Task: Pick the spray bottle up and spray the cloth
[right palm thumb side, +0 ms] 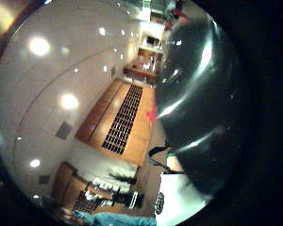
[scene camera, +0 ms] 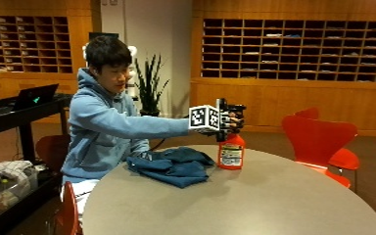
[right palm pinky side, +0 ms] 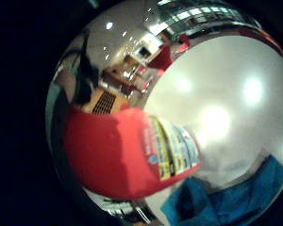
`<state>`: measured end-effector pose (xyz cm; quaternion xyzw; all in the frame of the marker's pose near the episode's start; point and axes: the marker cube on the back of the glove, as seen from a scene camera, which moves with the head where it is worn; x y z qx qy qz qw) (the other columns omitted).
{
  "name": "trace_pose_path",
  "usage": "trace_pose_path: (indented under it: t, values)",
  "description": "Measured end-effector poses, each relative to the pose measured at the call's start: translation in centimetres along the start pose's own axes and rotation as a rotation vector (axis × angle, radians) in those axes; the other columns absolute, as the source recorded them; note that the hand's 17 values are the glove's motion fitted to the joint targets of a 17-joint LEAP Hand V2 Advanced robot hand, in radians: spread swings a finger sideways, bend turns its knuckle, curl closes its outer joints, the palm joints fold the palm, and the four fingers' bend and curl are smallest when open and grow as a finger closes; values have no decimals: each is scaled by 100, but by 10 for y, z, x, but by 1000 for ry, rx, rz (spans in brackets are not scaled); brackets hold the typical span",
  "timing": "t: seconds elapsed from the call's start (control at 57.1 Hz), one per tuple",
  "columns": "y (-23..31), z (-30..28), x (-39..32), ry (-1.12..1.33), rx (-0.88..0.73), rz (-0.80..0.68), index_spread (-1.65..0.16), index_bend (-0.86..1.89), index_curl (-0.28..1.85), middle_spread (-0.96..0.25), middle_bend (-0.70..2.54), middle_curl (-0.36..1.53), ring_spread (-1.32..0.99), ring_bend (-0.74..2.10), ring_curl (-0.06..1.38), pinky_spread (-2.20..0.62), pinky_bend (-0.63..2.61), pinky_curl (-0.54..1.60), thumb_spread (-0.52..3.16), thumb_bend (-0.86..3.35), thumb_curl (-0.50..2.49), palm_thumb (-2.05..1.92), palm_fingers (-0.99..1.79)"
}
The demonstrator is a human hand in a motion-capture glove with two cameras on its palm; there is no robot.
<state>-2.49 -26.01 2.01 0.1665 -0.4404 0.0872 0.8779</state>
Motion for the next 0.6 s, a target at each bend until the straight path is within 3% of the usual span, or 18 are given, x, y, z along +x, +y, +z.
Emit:
trace_pose_path:
  t: [0.175, 0.596]
  values:
    - [19, -23, 6, -24, -9, 18, -25, 8, 40, -16, 31, 43, -14, 48, 42, -7, 41, 39, 65, -3, 76, 88, 76]
    - [69, -79, -7, -156, 116, -15, -27, 10, 26, -14, 26, 43, -12, 49, 41, 3, 42, 37, 87, -3, 61, 79, 62]
